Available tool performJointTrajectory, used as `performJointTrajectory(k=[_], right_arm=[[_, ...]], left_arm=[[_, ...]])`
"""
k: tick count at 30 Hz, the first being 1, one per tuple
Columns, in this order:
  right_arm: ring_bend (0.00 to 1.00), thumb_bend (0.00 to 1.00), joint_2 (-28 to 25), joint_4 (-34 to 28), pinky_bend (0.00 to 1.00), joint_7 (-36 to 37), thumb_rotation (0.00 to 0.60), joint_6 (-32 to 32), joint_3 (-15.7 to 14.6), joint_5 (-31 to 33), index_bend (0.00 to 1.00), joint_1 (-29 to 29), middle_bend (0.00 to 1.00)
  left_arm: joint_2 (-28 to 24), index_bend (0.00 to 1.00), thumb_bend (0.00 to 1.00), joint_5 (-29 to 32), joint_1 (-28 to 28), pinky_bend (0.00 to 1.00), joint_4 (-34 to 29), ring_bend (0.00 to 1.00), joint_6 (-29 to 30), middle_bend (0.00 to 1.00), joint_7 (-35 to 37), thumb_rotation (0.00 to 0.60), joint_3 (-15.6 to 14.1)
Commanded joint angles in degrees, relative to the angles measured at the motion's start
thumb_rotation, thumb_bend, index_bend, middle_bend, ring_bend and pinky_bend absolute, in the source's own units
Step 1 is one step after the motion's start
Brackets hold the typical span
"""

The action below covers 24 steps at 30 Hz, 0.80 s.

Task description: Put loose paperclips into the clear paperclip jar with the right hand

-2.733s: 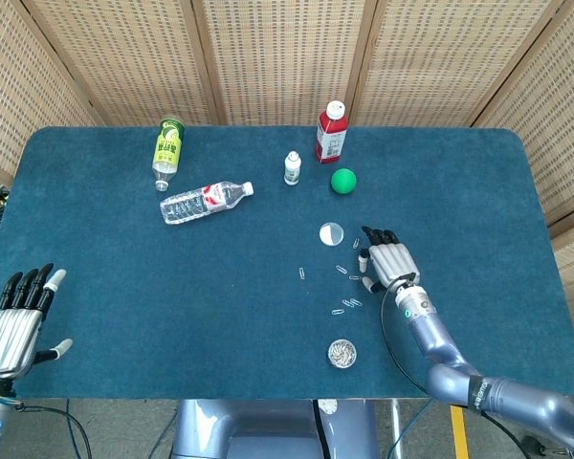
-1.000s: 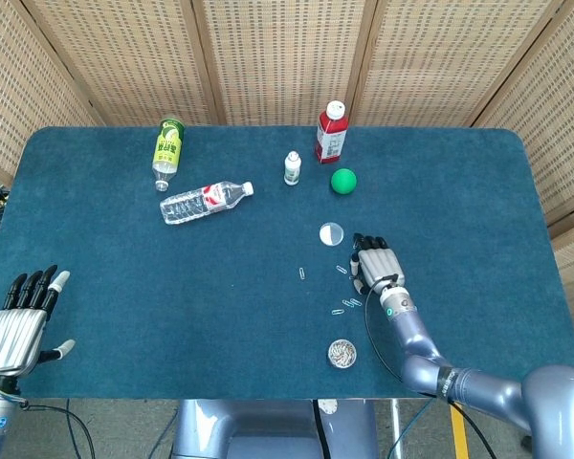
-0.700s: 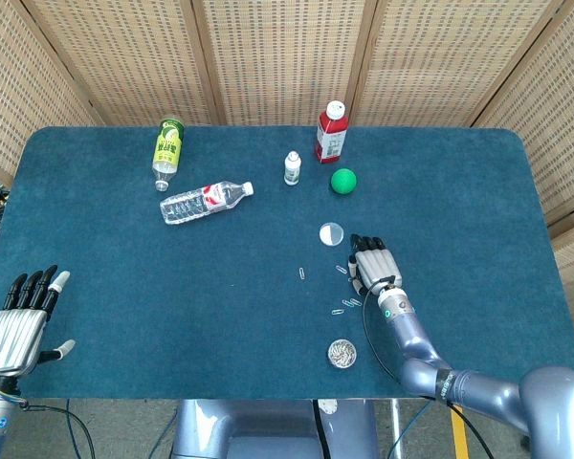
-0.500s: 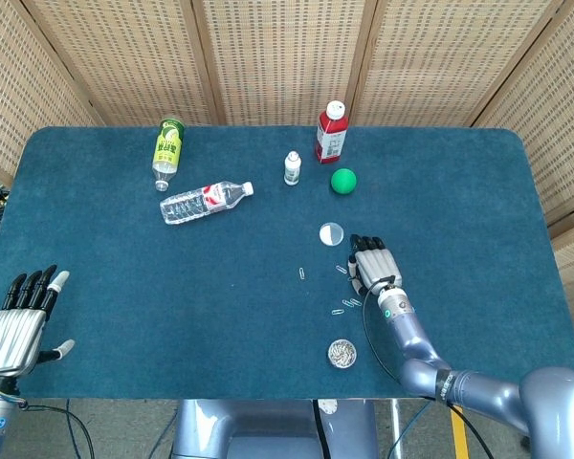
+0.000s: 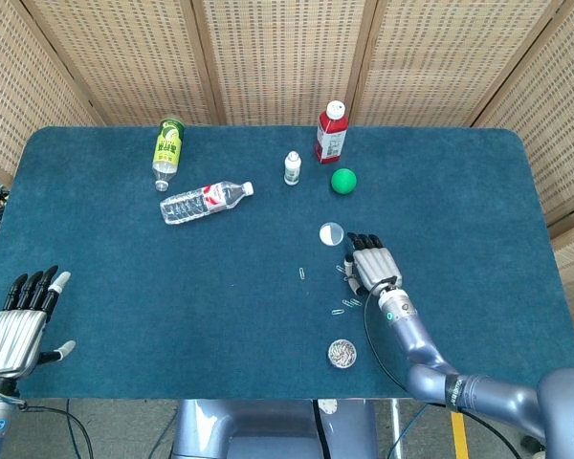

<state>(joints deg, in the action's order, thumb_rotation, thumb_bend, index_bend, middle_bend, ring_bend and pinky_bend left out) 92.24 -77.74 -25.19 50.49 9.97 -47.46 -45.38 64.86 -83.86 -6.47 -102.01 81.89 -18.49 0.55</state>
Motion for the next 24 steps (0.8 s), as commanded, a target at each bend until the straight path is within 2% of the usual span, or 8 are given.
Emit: performJointTrajectory(k=[1, 8, 14, 24], right_arm=[[0.00, 0.44, -2.90, -4.32, 0.01, 0.22, 0.600, 1.42, -0.76, -2.58, 0.64, 0.99, 0.04], [0.00, 0.44, -8.77, -13.50, 0.01, 0.11, 0.600, 3.19, -3.62, -8.84, 0.64, 2.82, 0.04], [0.00, 0.44, -14.16, -22.08, 0.02, 0.31, 0.600, 3.74, -8.18, -16.91, 0.64, 4.76, 0.05], [0.00, 0.45, -16.03, -27.72, 0.02, -1.51, 0.600, 3.69, -12.95, -24.41, 0.64, 6.38, 0.05]], left_arm=[[-0.15, 0.00, 0.00, -0.33, 0.08, 0.00, -0.15, 0.00, 0.18, 0.00, 0.17, 0.600, -0.12], [-0.62, 0.00, 0.00, -1.37, 0.34, 0.00, -0.57, 0.00, 0.71, 0.00, 0.75, 0.600, -0.51], [-0.81, 0.00, 0.00, -1.93, 0.50, 0.00, -0.73, 0.00, 0.94, 0.00, 0.90, 0.600, -0.75], [-0.71, 0.00, 0.00, -2.26, 0.60, 0.00, -0.83, 0.00, 1.04, 0.00, 0.60, 0.600, -0.88]])
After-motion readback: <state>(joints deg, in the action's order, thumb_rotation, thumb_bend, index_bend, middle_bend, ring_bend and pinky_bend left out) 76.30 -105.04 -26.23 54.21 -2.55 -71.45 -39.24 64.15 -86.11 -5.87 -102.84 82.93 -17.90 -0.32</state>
